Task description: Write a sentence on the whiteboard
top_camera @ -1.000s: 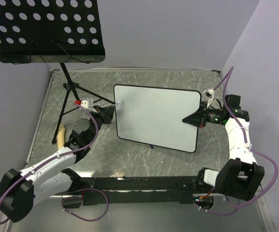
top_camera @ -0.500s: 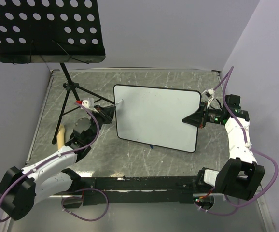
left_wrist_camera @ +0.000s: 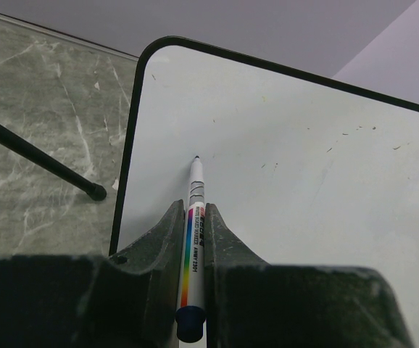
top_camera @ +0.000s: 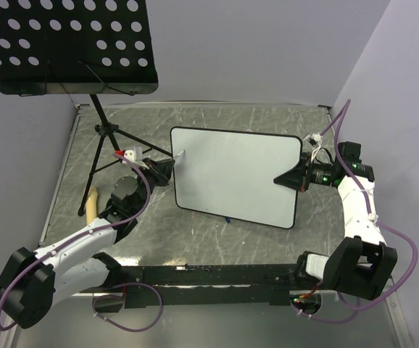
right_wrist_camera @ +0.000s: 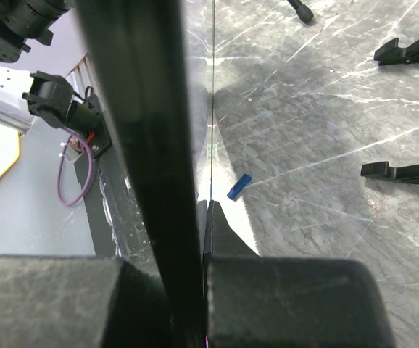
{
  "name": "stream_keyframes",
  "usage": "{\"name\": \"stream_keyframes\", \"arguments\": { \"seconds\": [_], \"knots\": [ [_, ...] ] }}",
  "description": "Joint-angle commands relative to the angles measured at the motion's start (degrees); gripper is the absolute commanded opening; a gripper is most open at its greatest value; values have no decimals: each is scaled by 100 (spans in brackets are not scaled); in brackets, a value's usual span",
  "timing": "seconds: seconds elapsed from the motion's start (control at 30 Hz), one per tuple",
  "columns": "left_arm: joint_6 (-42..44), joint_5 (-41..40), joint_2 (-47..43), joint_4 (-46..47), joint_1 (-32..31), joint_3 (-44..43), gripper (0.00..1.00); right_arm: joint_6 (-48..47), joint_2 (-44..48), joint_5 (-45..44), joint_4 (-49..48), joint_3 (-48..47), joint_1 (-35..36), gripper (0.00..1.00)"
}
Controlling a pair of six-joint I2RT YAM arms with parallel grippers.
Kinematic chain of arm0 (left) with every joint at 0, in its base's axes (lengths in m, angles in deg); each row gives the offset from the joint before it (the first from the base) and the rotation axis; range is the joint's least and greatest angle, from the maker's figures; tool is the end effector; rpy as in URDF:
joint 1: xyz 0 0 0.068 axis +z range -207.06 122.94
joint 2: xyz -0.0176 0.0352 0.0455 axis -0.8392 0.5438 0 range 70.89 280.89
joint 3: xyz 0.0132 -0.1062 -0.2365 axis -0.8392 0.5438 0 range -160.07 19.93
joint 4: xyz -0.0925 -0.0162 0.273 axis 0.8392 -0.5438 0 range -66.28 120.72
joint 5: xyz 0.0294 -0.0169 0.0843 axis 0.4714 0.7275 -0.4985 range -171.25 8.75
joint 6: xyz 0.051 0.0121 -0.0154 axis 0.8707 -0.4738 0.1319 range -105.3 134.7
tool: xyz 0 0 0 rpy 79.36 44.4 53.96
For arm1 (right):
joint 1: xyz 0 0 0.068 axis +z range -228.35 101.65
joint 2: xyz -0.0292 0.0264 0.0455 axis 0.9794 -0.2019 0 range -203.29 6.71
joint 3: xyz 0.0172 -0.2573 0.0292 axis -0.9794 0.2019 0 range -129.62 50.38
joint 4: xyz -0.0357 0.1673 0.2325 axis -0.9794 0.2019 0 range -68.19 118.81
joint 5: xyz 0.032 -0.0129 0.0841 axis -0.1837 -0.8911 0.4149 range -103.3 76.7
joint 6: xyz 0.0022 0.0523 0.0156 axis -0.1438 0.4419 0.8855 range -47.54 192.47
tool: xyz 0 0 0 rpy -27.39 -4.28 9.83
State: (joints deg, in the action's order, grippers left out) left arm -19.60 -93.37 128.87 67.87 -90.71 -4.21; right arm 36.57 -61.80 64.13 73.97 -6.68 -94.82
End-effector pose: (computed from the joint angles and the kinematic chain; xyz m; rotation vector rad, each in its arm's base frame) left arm 0.2188 -0.1365 0.2293 -0.1840 1.5557 -0.7847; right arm 0.2450 -0.0352 0.2774 -0.6715 1.8092 1.1682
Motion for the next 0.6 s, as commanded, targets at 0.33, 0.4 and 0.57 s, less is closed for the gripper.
{"name": "stream_keyframes", "arguments": {
  "seconds": [0.33,0.4,0.57],
  "knots": [
    [-252,26,-172,214,-45,138,1,-181,31,1275,5,-367,21,0],
    [-252,34,-225,162,-45,155,1,-198,22,1284,13,-376,30,0],
    [-296,104,-313,100,-54,234,1,-163,40,1275,-13,-359,21,0]
  ]
}}
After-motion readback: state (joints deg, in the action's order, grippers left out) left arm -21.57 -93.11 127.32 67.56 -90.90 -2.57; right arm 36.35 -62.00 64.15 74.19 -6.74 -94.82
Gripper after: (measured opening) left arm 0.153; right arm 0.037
